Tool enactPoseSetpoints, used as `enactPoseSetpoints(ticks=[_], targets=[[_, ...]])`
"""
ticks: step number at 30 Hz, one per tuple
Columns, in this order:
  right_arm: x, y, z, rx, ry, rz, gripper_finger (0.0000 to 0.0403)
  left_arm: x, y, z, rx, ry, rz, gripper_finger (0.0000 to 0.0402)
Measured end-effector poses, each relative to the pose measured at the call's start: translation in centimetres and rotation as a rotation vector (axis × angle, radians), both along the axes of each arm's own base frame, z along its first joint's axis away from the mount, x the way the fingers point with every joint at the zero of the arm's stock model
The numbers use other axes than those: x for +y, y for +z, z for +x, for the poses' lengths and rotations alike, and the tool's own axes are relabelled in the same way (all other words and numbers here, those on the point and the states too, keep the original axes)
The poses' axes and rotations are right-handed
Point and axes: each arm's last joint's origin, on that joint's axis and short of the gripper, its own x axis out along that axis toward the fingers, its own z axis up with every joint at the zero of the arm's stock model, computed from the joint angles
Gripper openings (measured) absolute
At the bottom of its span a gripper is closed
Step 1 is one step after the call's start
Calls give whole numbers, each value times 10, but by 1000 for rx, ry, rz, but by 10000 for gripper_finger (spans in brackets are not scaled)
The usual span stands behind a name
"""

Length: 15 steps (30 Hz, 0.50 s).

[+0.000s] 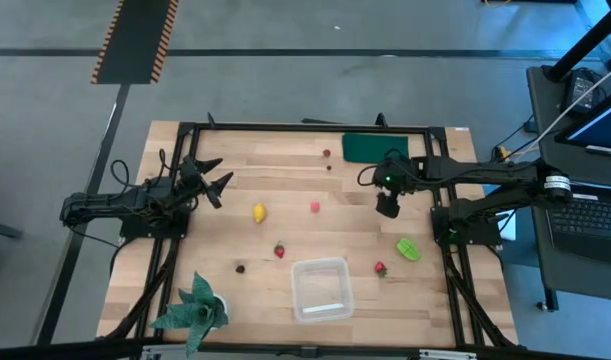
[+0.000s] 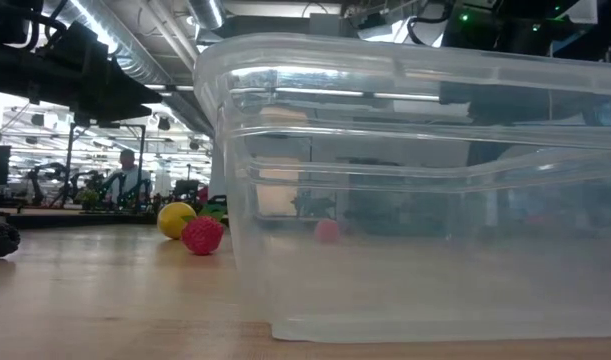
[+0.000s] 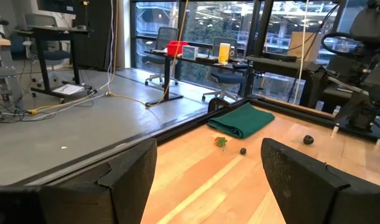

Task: Pick and placing Produce into tupperware
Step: Put the black cherry into the transparent bin

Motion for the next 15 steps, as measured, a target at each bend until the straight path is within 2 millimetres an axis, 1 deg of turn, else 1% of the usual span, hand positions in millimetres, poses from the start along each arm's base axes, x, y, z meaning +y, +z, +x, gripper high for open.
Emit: enactPoseSetpoints(ticks=[4,6,12,15], targets=[[0,0,0,-38,-113,39,323,0,0,0,0,0,0,281],[0,-2,0,-26,-152,51,323,0,0,0,0,0,0,281],[-6,-26,-2,37,-346,111,323,0,0,0,0,0,0,281],[-7,-39,-1,55,-398,132,323,0,0,0,0,0,0,281]])
